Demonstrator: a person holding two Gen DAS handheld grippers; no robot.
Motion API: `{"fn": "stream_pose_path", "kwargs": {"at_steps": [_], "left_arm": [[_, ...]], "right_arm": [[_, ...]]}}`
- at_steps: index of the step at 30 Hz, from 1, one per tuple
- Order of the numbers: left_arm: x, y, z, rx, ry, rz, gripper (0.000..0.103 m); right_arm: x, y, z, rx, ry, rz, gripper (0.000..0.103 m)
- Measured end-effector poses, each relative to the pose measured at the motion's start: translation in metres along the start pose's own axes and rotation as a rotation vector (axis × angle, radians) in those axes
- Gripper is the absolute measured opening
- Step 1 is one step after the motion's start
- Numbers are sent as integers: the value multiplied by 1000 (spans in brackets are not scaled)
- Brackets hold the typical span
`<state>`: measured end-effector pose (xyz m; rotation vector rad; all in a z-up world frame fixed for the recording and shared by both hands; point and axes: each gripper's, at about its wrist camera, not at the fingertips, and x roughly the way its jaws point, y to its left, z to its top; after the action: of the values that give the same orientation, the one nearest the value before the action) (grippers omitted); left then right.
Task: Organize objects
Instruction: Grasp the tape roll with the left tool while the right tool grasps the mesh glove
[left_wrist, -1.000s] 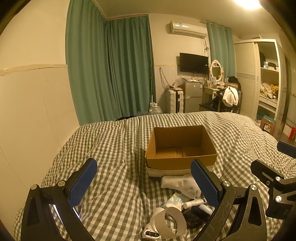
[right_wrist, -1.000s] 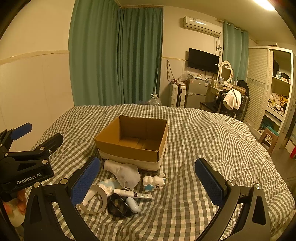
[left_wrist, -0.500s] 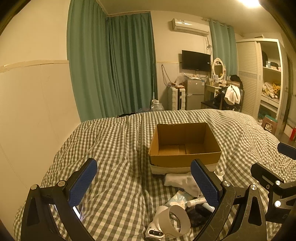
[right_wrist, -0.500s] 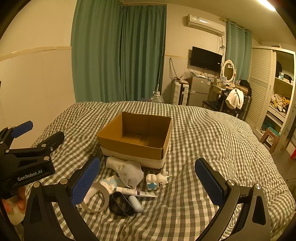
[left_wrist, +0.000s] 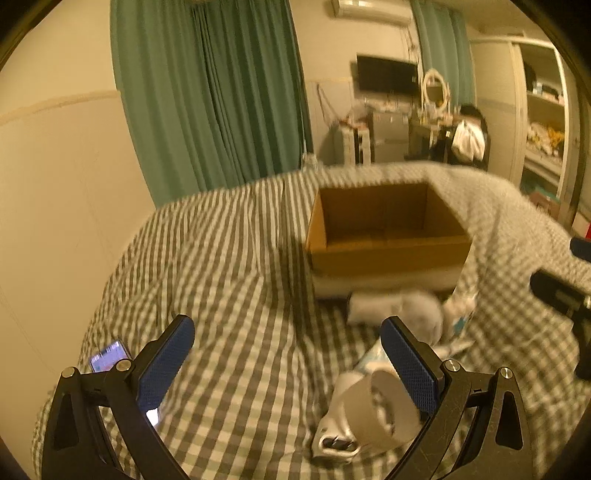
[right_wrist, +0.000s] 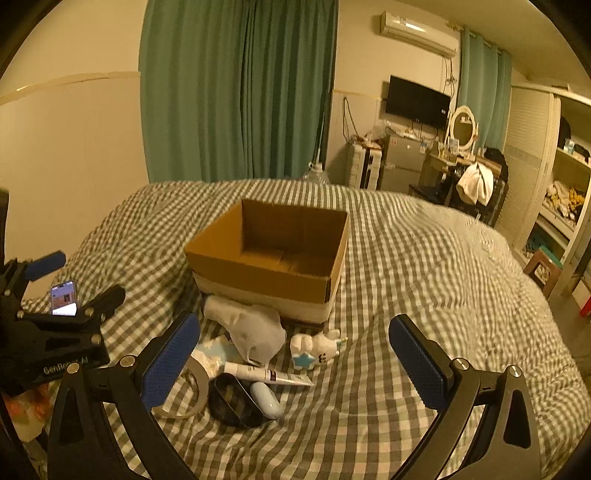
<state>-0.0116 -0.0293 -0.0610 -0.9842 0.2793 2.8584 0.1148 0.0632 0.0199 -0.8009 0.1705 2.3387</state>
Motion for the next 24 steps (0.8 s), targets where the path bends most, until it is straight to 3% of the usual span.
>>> {"fn": "stream_pose_path", "kwargs": {"at_steps": [4,7,14,17,18,20,24], "left_arm": [[26,-9,-15,4,86,-70,103],[46,-20,-24,39,163,-83,99],[81,-34,-43,88,274,-133,70],[91,-35,-47,85,302,-178,57],[92,-36,-47,91,307,-181,47],[95,-40,-49,113,313,-188,35],[91,-44,-49,138,295,-190,29]], "right_arm": [[30,0,-7,7,64,0,103],[60,2,-10,-6,122,12,103],[153,8,-14,29,328,144,97],[173,14,-19,43,355,170,79],[178,17,-22,42,367,186,69],[183,21,-28,37,379,192,65],[176,15,-31,68,360,198,56]]}}
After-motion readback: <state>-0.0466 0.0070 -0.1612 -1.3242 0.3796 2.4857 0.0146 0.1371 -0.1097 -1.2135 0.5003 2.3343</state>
